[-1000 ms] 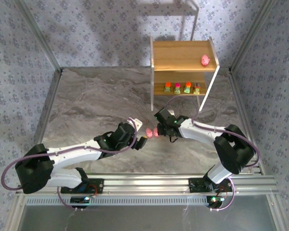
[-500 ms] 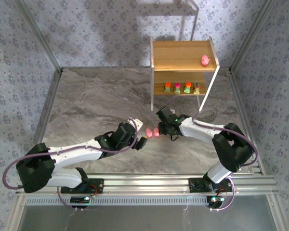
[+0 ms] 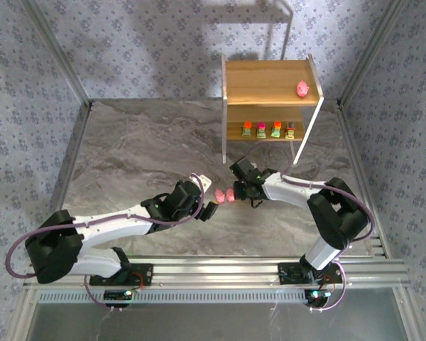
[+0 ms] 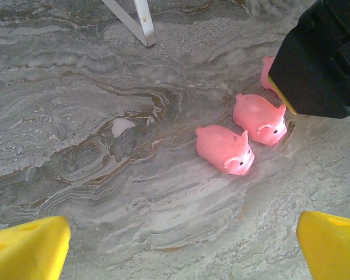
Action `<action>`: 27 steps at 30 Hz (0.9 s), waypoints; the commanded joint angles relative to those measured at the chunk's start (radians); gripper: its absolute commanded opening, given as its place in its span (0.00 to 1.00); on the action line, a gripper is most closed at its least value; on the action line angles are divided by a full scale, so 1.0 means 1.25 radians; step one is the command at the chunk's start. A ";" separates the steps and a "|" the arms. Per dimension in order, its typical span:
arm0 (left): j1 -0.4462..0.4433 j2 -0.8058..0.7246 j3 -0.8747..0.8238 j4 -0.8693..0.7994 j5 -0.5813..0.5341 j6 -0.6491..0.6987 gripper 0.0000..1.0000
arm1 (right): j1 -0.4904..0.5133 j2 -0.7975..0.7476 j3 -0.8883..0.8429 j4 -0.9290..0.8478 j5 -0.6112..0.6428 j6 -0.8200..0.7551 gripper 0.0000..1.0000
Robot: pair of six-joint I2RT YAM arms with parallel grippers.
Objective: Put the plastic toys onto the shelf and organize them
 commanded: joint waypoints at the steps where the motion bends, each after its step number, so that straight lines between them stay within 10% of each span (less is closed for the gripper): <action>1: -0.002 0.007 0.028 -0.011 0.006 0.007 1.00 | -0.008 0.008 0.014 -0.002 -0.008 -0.016 0.47; 27: 0.001 0.011 0.029 -0.011 0.012 0.004 1.00 | -0.023 0.030 0.036 -0.023 -0.003 -0.029 0.44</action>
